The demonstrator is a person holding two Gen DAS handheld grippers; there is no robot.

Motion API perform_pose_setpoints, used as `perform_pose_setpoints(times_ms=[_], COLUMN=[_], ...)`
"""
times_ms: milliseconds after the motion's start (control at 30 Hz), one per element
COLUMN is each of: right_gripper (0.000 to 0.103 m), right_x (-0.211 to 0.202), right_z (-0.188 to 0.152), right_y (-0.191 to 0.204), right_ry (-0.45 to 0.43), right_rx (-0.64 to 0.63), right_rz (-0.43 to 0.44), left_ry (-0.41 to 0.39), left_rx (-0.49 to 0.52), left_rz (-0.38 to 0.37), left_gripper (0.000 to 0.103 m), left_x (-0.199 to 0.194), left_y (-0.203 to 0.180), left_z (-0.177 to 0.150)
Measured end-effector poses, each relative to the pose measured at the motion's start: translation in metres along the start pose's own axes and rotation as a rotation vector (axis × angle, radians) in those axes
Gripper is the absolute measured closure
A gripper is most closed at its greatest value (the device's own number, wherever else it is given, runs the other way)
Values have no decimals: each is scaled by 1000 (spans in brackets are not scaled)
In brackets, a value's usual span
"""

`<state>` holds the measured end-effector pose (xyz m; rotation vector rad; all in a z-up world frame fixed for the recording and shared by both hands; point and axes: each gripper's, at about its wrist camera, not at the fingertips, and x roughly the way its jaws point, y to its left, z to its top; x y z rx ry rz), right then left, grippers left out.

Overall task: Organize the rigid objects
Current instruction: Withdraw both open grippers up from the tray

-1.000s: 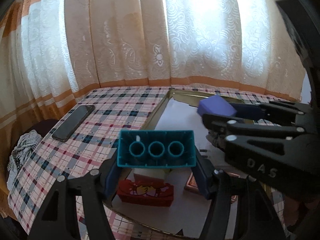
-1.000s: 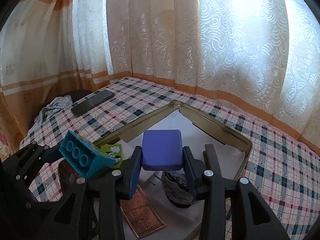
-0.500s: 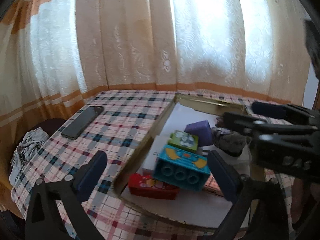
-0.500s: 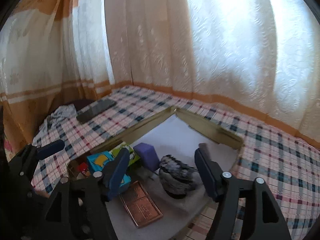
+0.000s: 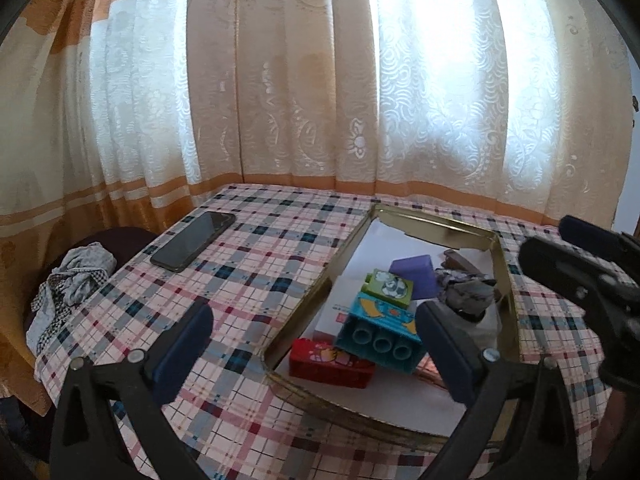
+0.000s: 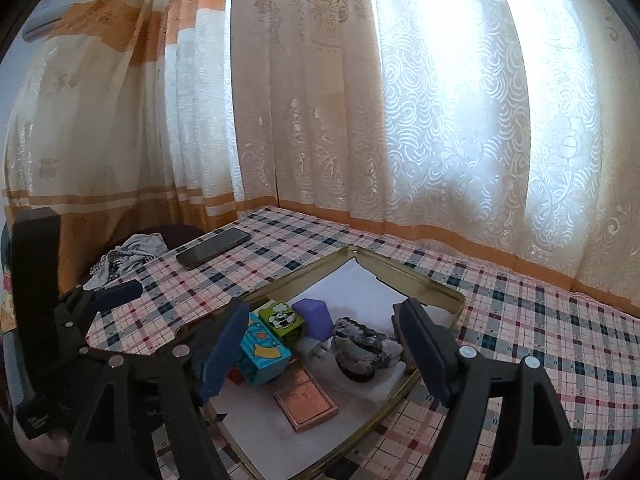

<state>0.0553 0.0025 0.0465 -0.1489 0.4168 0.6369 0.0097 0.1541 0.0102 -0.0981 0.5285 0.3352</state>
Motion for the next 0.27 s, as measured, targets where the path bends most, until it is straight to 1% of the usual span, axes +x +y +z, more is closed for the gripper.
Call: perform_pose_setpoints(times_ms=[133, 267], right_gripper=[23, 23], right_x=[-1, -2], right_z=[-4, -7], right_y=[0, 0], right_ry=[2, 7], right_rx=[0, 4], right_rz=[-2, -1], left_ry=[-3, -11], left_rx=[10, 16], left_rz=[10, 3], left_gripper=[1, 1], left_x=[0, -3], left_y=[-1, -3], left_z=[-2, -3])
